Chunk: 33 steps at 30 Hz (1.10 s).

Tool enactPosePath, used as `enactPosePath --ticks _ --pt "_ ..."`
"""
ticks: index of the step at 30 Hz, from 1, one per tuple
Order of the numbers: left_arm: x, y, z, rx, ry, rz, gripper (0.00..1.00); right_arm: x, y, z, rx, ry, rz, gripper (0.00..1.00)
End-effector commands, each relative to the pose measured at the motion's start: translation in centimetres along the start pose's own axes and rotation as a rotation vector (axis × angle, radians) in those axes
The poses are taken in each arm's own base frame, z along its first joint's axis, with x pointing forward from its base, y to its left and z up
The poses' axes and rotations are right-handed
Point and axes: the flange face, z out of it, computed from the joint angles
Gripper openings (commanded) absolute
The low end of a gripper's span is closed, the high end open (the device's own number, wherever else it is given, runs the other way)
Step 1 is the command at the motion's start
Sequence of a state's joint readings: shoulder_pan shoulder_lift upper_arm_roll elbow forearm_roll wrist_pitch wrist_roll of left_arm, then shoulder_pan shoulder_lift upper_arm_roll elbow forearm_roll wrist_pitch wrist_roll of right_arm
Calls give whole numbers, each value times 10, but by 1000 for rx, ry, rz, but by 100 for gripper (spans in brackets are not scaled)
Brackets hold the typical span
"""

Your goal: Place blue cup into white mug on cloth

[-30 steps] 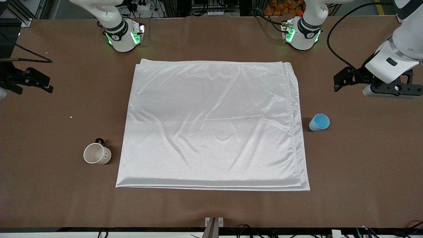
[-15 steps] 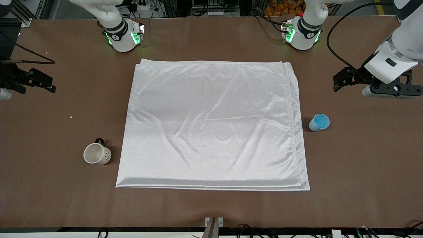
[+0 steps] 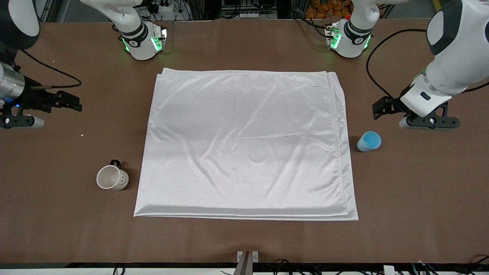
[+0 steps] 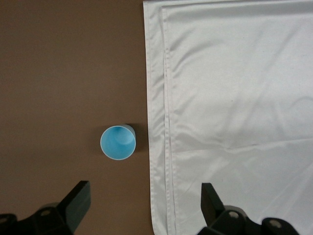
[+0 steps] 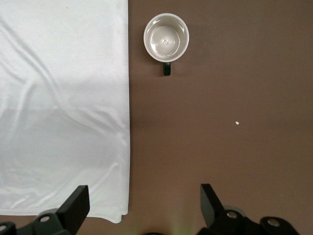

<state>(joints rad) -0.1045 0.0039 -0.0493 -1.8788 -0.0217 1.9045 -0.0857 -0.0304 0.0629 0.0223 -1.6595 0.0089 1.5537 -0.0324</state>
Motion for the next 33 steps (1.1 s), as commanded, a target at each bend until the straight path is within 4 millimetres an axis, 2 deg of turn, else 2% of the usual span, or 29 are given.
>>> enactPosePath --ticks 1,4,8,16,19,26,33 --pt "-10 -10 46 14 38 -9 100 -2 1 28 5 0 4 100" --pt "-11 -16 76 15 46 -18 100 1 1 44 5 0 4 100" --pt "-10 -18 110 14 66 -17 100 8 2 76 1 35 3 100" --pt "-7 -20 164 11 57 -17 100 23 -1 171 -3 119 -3 100" --pt "-7 -25 181 10 51 -27 98 31 0 197 -3 132 -2 100" --pt "-17 -29 224 13 38 -28 96 49 4 239 -1 143 5 100" --pt "-20 -32 246 12 20 -33 96 62 6 267 1 158 10 100"
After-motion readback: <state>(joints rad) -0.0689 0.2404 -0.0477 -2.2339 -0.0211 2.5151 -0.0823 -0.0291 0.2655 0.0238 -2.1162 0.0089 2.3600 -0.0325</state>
